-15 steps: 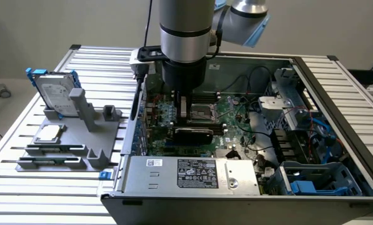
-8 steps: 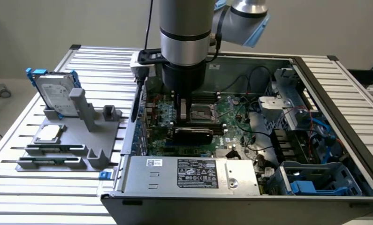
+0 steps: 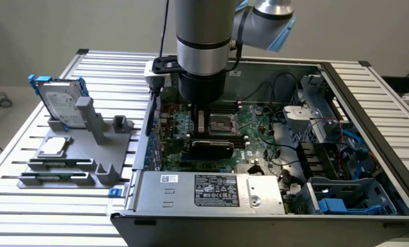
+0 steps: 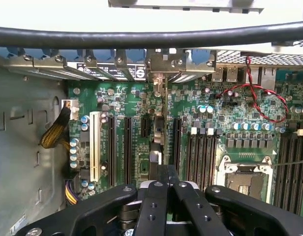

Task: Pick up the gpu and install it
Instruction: 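Press down on the gpu until it lock into place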

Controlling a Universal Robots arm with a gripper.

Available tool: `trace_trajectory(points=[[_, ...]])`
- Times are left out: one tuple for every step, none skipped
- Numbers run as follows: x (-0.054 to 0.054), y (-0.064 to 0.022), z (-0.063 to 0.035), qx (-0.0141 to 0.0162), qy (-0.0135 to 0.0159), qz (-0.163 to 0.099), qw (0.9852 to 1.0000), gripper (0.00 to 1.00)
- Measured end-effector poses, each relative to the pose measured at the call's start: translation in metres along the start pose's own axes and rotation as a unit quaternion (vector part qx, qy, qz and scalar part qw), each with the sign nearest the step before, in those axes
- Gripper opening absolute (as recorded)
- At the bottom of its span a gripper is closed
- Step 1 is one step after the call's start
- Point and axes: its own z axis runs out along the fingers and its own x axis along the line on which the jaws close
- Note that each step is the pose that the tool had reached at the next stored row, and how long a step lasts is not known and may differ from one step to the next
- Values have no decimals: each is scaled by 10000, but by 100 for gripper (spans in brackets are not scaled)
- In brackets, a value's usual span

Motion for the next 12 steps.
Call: trace_trajectory(points=[[-1,0,5,0,-2,0,10000,11],[-1,1,9,0,-3,1,10000,11],[-2,1,14,0,-4,0,10000,11],[-2,1,20,0,-4,0,10000,11],[-3,1,26,0,-4,0,10000,11],[-3,1,33,-2,-6,0,10000,11],[-4,1,39,-5,-7,1,10000,11],[-5,1,45,-8,-8,1,10000,11],[-5,2,50,-13,-10,2,10000,11],[-5,2,55,-18,-12,2,10000,11],[-5,1,59,-24,-14,2,10000,11],[-5,1,63,-29,-16,1,10000,11]])
